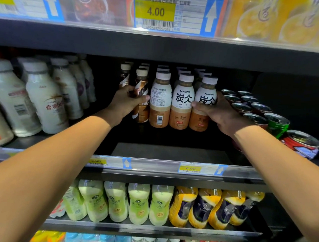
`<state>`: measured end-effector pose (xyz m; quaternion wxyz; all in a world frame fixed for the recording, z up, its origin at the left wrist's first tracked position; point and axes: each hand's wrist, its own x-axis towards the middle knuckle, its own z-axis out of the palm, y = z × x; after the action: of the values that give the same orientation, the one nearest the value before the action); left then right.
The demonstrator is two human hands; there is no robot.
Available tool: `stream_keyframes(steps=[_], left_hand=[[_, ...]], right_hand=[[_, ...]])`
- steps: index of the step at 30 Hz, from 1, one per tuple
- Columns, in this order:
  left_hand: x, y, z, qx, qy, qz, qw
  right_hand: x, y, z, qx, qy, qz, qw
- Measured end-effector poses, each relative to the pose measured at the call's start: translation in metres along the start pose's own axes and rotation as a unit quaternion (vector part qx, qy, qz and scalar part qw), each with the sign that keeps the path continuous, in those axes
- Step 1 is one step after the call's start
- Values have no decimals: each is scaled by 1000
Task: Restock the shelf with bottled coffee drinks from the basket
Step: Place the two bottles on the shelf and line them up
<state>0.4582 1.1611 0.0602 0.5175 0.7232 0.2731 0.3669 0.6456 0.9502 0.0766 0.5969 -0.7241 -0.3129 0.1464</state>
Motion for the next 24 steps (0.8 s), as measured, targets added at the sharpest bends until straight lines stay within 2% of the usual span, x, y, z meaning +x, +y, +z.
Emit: stream_keyframes(steps=[6,10,12,15,17,20,24], left_hand=[[-2,5,1,20,9,-9,1000],[-8,11,4,60,16,2,998],[-11,12,2,124,52,7,991],[-33,25,6,263,101,-7,959],[-62,45,17,314,48,33,948],[-119,78,39,324,-59,90,940],[-184,112,75,347,-160,232,894]], right_hand=[[-1,1,2,-26,6,15,1000],[-14,3,2,-102,57,43,992],[-27,-2,1,-173,81,29,981],[-56,-18,-2,-367,97,21,925],[-84,-28,-6,-449,75,2,890],[-134,-38,-16,-505,60,-36,860],[-198,-51,-40,-570,76,-58,816]])
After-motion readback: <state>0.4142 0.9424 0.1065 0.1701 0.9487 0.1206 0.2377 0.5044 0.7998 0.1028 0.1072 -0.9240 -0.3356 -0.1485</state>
